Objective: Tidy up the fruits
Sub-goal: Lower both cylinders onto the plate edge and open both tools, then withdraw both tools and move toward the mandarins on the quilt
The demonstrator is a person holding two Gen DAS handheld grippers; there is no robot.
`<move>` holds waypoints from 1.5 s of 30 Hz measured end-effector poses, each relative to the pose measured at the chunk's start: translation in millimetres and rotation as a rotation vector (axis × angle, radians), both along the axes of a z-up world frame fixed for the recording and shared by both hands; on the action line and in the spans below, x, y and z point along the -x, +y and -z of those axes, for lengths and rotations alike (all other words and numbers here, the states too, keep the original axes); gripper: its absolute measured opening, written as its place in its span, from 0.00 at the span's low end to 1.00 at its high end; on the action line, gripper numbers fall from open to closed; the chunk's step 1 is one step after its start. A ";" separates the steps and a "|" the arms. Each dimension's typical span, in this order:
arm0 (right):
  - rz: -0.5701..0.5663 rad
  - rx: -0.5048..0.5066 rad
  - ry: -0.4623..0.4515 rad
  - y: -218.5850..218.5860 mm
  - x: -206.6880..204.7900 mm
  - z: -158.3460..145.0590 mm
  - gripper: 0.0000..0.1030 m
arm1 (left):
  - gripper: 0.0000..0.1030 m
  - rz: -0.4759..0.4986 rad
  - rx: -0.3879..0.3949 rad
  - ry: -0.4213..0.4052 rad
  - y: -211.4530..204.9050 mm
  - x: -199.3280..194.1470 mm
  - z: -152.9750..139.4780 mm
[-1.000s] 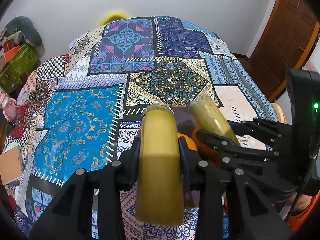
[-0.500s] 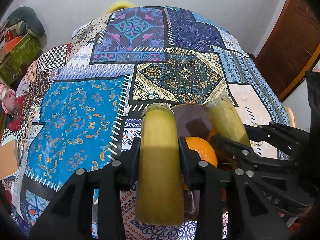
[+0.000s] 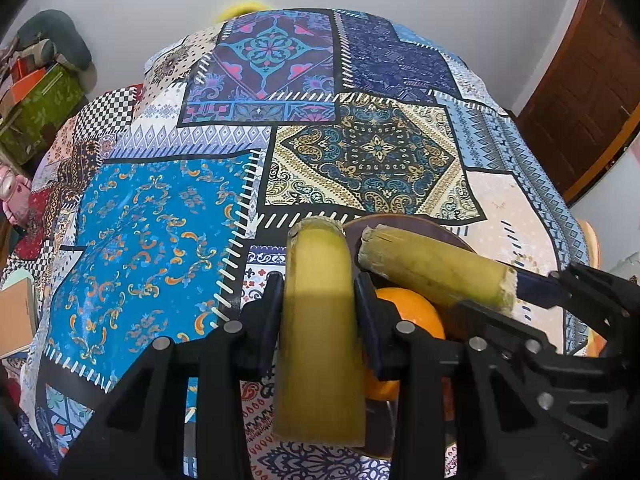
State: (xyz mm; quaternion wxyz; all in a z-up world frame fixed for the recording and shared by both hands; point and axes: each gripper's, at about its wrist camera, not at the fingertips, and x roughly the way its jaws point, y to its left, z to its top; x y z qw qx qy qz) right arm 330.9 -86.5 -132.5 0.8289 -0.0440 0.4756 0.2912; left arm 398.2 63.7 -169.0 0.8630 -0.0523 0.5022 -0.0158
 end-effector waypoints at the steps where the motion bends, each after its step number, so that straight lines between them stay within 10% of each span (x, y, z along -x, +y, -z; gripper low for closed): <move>1: 0.000 -0.003 -0.001 -1.1 0.3 0.2 0.37 | 0.35 -0.001 -0.002 0.003 0.2 -0.1 1.2; 24: 0.004 -0.020 -0.048 -17.5 21.5 -9.7 0.37 | 0.48 0.007 -0.017 0.010 8.2 12.1 -2.9; 45: 0.071 -0.050 -0.220 -60.2 99.2 -77.9 0.52 | 0.69 0.065 -0.070 -0.238 -14.9 142.7 -102.1</move>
